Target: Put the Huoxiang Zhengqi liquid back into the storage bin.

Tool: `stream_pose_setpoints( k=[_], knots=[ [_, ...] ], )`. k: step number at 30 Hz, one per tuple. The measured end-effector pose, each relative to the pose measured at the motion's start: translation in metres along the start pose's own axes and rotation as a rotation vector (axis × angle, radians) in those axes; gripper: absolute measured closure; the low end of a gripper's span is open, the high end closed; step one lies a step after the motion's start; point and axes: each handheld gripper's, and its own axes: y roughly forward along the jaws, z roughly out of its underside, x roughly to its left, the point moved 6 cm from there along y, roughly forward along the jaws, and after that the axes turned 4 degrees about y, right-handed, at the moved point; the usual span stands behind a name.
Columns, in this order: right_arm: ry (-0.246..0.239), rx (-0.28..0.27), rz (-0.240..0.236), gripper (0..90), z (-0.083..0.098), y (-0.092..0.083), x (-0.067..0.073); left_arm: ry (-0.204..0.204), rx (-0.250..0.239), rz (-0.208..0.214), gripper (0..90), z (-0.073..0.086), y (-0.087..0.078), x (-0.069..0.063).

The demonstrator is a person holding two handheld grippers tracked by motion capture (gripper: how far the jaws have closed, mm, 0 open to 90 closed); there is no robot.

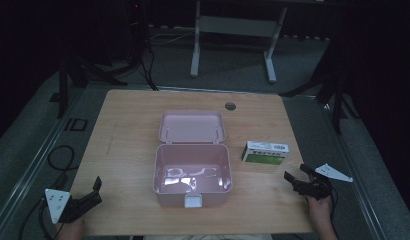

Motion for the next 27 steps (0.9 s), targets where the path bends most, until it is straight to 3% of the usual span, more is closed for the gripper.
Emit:
stream_pose_setpoints(
  k=[11,14,17,19,24,25,27],
  knots=[
    [-0.029,0.103,-0.015,12.3,0.003,0.009,0.001,-0.012,0.002,-0.001,0.2,-0.001,-0.001,0.002],
    [-0.056,0.172,-0.065,12.2,0.005,0.013,0.005,-0.017,0.003,0.005,0.2,-0.001,-0.002,0.002],
    [-0.064,0.182,-0.084,12.2,0.006,0.013,0.006,-0.018,0.003,0.006,0.2,-0.001,-0.002,0.002],
    [-0.08,0.223,-0.15,12.2,0.007,0.014,0.01,-0.024,-0.004,0.009,0.2,-0.001,-0.002,0.002],
    [-0.114,0.261,-0.219,12.2,0.007,0.013,0.014,-0.024,-0.005,0.013,0.2,-0.002,-0.002,0.001],
    [-0.156,0.302,-0.272,12.3,0.006,0.013,0.018,-0.024,-0.005,0.013,0.2,-0.002,-0.002,0.001],
    [-0.181,0.338,-0.319,12.3,0.005,0.012,0.02,-0.025,-0.002,0.014,0.2,-0.001,-0.002,0.001]
  ],
)
